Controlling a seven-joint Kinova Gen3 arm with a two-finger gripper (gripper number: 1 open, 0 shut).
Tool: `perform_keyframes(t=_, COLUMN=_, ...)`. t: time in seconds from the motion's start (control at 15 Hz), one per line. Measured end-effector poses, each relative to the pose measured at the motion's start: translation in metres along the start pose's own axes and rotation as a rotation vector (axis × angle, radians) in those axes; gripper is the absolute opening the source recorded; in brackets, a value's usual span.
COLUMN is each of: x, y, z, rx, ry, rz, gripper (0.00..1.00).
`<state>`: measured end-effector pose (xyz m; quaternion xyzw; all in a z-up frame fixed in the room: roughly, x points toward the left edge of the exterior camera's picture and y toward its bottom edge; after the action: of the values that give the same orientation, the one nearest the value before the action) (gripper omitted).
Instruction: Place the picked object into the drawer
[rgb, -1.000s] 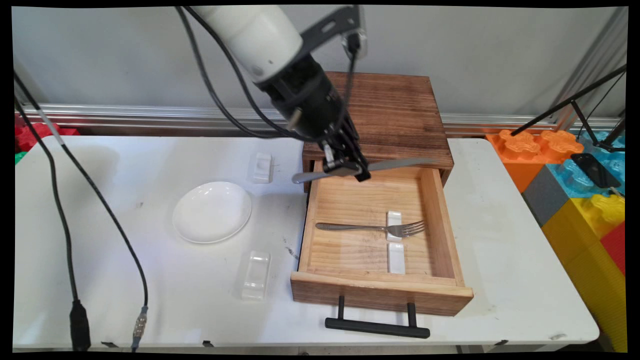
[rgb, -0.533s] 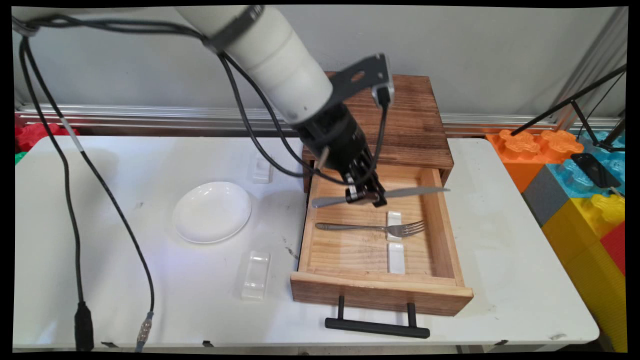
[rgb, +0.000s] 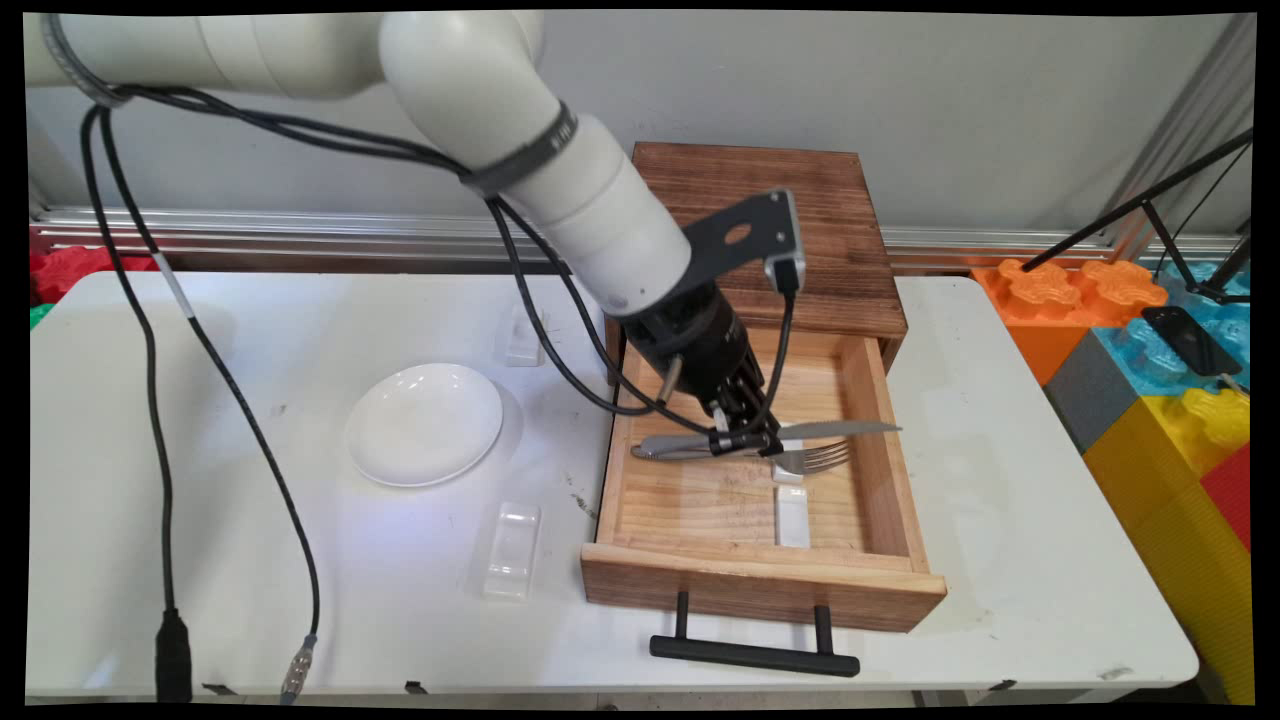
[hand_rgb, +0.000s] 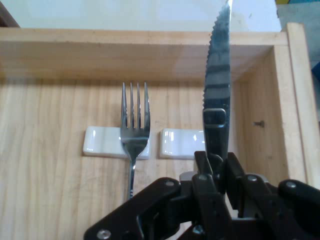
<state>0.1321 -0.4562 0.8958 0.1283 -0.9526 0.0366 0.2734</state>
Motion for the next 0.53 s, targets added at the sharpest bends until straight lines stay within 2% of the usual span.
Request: perform_keyframes(t=0.53, x=-0.013, y=0.000, z=0.046, rx=-0.001, ry=0.002, rz=-0.009, gripper=0.00)
